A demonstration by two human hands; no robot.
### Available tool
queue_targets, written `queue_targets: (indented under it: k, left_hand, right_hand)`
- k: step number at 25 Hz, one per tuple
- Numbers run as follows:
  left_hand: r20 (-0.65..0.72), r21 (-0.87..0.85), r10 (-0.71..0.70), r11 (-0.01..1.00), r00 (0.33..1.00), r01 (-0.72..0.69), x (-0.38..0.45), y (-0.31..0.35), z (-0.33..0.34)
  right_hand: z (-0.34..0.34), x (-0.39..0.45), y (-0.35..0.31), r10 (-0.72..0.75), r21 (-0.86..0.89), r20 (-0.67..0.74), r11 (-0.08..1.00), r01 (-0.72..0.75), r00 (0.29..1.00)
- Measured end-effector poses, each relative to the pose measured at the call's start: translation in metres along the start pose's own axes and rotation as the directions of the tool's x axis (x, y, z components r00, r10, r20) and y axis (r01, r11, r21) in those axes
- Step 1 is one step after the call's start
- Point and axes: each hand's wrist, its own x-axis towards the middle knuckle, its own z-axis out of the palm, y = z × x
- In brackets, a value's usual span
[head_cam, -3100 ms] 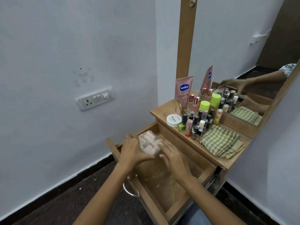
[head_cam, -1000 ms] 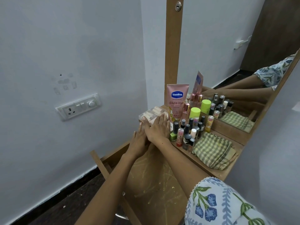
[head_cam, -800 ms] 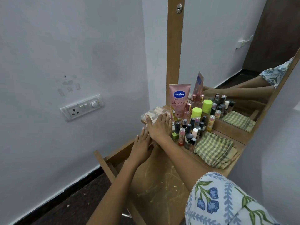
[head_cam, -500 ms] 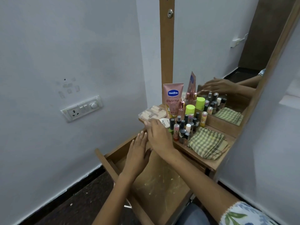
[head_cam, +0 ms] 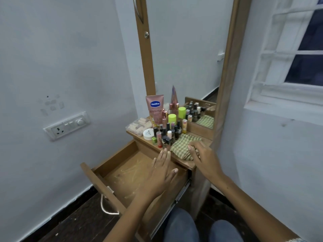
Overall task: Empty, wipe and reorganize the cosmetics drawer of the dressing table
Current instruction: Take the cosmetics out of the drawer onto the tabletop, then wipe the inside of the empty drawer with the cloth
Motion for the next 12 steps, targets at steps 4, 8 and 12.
queue_targets:
  k: [4,8,12]
  left_hand:
    - [0.069,0.024,-0.002,1.0,0.998,0.0,0.01,0.02,0.006]
    - [0.114,0.069,-0.012,0.998,0.993,0.004,0.015,0.026,0.008]
    - [0.133,0.092,-0.027,0.996,0.991,0.015,0.017,0.022,0.011]
  right_hand:
    - [-0.004,0.007,0.005,0.016,-0.065,0.04,0.998,-0.014,0.999]
    - [0.014,0.023,0.01,0.114,-0.225,0.341,0.974,-0.036,0.933]
    - [0.023,0.027,0.006,0.179,-0.333,0.53,0.943,0.009,0.829]
